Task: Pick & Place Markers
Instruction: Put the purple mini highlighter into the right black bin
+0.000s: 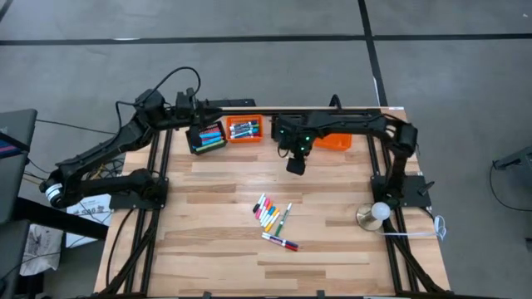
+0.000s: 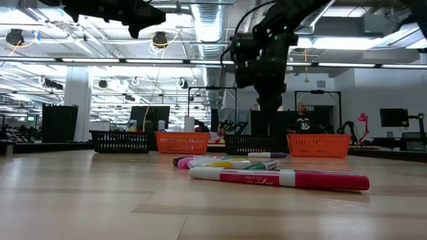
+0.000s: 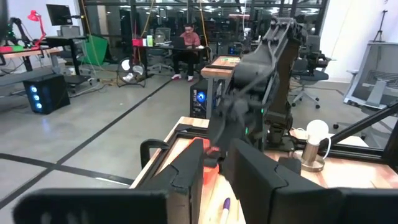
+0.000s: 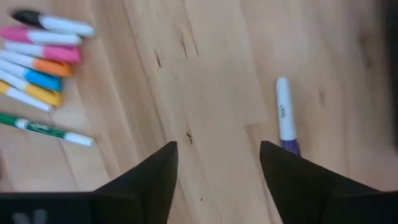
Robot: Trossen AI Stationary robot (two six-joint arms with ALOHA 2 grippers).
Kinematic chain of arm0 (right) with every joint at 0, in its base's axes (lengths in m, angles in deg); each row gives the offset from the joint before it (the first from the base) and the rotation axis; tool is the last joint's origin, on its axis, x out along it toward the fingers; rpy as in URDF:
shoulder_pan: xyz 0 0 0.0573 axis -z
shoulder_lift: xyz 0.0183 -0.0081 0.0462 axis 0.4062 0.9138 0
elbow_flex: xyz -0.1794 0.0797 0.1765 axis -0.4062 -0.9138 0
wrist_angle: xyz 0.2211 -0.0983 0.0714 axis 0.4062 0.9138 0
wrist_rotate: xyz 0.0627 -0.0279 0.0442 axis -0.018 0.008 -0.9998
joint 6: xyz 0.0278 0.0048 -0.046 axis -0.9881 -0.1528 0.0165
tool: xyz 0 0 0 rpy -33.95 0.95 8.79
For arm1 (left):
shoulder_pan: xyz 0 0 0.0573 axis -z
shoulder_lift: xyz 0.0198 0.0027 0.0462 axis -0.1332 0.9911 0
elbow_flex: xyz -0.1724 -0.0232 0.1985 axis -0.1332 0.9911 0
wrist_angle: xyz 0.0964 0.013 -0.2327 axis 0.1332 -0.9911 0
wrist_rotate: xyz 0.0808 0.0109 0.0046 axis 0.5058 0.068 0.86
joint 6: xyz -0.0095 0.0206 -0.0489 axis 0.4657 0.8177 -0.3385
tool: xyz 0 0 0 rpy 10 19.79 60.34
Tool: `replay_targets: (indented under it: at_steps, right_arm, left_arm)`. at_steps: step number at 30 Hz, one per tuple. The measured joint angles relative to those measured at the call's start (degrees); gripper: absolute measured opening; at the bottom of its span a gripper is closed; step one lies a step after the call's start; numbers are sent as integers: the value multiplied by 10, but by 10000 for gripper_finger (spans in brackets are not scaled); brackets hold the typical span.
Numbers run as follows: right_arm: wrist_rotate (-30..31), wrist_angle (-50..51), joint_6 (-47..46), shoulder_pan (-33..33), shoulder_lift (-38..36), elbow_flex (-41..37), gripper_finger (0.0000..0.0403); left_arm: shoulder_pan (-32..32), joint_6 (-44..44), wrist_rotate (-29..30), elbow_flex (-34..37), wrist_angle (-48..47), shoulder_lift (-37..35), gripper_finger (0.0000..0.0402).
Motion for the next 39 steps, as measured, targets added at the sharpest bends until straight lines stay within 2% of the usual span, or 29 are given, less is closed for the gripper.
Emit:
replay_targets:
  at_steps: [4,13,26,39]
  right_arm:
    - [4,-2,-1,4,24,0,239]
    - [29,-7,-6,22,38,0,228]
    - [21,7,-95,36,59,1,231]
    - [47,24,-88,36,150,73,231]
  left_arm:
    - [-3,1,0,0,0,0,80]
    - [-20,4,0,0,0,0,80]
    - [-35,4,0,0,0,0,80]
    - [-35,4,0,0,0,0,80]
